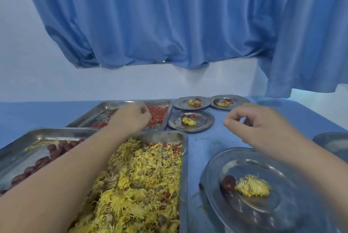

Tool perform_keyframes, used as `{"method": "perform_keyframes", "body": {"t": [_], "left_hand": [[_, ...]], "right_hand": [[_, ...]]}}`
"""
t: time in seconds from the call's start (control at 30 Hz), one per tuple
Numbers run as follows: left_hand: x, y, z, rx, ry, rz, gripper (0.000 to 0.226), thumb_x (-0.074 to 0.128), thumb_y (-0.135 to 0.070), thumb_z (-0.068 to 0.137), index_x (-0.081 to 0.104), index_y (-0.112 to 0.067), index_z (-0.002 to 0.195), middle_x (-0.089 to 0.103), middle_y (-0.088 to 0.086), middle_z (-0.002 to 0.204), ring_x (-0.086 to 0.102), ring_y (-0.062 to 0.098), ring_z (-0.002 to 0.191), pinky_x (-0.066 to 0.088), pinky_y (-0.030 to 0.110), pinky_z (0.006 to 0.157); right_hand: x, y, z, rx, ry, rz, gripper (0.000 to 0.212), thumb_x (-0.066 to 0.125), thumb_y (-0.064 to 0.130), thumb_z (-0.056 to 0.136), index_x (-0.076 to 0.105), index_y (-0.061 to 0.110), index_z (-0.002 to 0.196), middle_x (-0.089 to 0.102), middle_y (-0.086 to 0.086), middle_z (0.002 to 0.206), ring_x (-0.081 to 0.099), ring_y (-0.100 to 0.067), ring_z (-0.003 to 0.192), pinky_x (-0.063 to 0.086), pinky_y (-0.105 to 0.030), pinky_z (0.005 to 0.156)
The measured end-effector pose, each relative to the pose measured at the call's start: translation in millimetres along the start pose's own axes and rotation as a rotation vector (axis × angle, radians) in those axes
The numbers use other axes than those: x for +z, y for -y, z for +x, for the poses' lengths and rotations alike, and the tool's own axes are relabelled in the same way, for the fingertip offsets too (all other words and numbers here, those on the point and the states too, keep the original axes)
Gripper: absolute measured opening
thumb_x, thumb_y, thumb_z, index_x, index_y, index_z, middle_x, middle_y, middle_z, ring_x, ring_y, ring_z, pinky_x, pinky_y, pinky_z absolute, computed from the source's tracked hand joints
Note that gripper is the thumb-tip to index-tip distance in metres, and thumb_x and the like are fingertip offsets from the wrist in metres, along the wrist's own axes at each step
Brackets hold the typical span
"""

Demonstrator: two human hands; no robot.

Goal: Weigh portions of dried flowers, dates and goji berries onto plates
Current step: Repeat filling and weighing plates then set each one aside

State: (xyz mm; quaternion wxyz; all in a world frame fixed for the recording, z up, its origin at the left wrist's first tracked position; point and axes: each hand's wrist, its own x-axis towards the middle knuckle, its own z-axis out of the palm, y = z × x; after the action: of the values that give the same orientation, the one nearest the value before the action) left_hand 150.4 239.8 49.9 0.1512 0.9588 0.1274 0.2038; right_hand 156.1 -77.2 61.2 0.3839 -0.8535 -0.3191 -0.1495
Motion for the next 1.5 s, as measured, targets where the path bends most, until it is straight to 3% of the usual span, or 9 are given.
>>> {"method": "perform_keyframes", "body": {"t": [0.3, 0.4, 0.5, 0.63, 0.73, 0.97, 1.2, 1.33, 1.5], "left_hand": [[-1, 47, 64, -0.214, 0.083, -0.133, 0.036, 0.054, -0.037, 0.091, 0.066, -0.004, 0.090, 0.062, 0.012, 0.076, 0.052, 0.024, 0.063, 0.043, 0.032, 0.060], [10, 46, 78, -0.154, 0.172, -0.013, 0.026, 0.050, -0.035, 0.096, 0.065, -0.013, 0.094, 0.062, 0.009, 0.092, 0.054, 0.025, 0.083, 0.043, 0.033, 0.073], [28, 45, 87, -0.107, 0.249, 0.042, 0.012, 0.048, -0.029, 0.096, 0.057, -0.023, 0.090, 0.055, 0.003, 0.094, 0.048, 0.019, 0.086, 0.037, 0.026, 0.066], [49, 43, 98, -0.096, 0.350, 0.123, 0.036, 0.054, -0.018, 0.095, 0.057, -0.019, 0.131, 0.054, 0.007, 0.139, 0.051, 0.025, 0.124, 0.040, 0.037, 0.104], [56, 43, 105, -0.095, 0.407, 0.291, 0.054, 0.049, -0.008, 0.095, 0.041, -0.022, 0.147, 0.038, 0.005, 0.155, 0.040, 0.026, 0.137, 0.033, 0.040, 0.113], [70, 38, 105, -0.018, 0.499, 0.490, 0.034, 0.043, 0.002, 0.090, 0.067, -0.014, 0.107, 0.065, 0.008, 0.106, 0.058, 0.020, 0.086, 0.044, 0.028, 0.072], [72, 44, 105, -0.014, 0.484, 0.575, 0.024, 0.054, -0.001, 0.091, 0.068, -0.010, 0.108, 0.066, 0.009, 0.107, 0.062, 0.023, 0.093, 0.048, 0.026, 0.076], [69, 51, 106, -0.006, 0.448, 0.561, 0.019, 0.060, -0.002, 0.088, 0.070, -0.009, 0.102, 0.068, 0.009, 0.104, 0.061, 0.021, 0.085, 0.046, 0.024, 0.067], [59, 56, 113, 0.066, 0.352, 0.495, 0.005, 0.066, -0.017, 0.089, 0.069, -0.015, 0.092, 0.068, 0.006, 0.103, 0.058, 0.019, 0.088, 0.047, 0.032, 0.079]], "right_hand": [[18, -22, 5, -0.019, 0.110, -0.099, 0.018, 0.052, 0.051, 0.078, 0.064, 0.039, 0.084, 0.060, 0.021, 0.089, 0.055, -0.005, 0.064, 0.039, -0.023, 0.057], [15, -24, 6, -0.037, 0.139, -0.124, 0.019, 0.052, 0.051, 0.079, 0.064, 0.037, 0.085, 0.062, 0.018, 0.087, 0.057, -0.008, 0.068, 0.044, -0.026, 0.060], [9, -24, 6, -0.053, 0.157, -0.151, 0.016, 0.052, 0.051, 0.079, 0.062, 0.042, 0.089, 0.061, 0.027, 0.083, 0.057, -0.001, 0.070, 0.040, -0.018, 0.055], [5, -25, 6, -0.048, 0.128, -0.176, 0.019, 0.049, 0.053, 0.078, 0.059, 0.046, 0.093, 0.060, 0.031, 0.087, 0.058, -0.002, 0.069, 0.049, -0.030, 0.054], [4, -27, 7, -0.067, 0.139, -0.201, 0.017, 0.051, 0.051, 0.079, 0.061, 0.042, 0.089, 0.061, 0.026, 0.086, 0.058, -0.005, 0.067, 0.049, -0.029, 0.056], [0, -31, 8, -0.066, 0.144, -0.213, 0.014, 0.051, 0.050, 0.078, 0.061, 0.042, 0.085, 0.060, 0.028, 0.083, 0.057, -0.005, 0.071, 0.045, -0.024, 0.063], [-1, -31, 8, -0.068, 0.174, -0.205, 0.015, 0.051, 0.048, 0.081, 0.062, 0.038, 0.079, 0.061, 0.024, 0.083, 0.057, -0.006, 0.073, 0.043, -0.021, 0.056], [-3, -32, 9, -0.057, 0.152, -0.206, 0.023, 0.048, 0.051, 0.079, 0.063, 0.035, 0.077, 0.061, 0.023, 0.081, 0.056, -0.007, 0.072, 0.047, -0.032, 0.057], [-9, -31, 9, -0.062, 0.132, -0.212, 0.030, 0.044, 0.056, 0.078, 0.063, 0.034, 0.078, 0.063, 0.020, 0.076, 0.057, -0.007, 0.069, 0.048, -0.033, 0.054]]}}
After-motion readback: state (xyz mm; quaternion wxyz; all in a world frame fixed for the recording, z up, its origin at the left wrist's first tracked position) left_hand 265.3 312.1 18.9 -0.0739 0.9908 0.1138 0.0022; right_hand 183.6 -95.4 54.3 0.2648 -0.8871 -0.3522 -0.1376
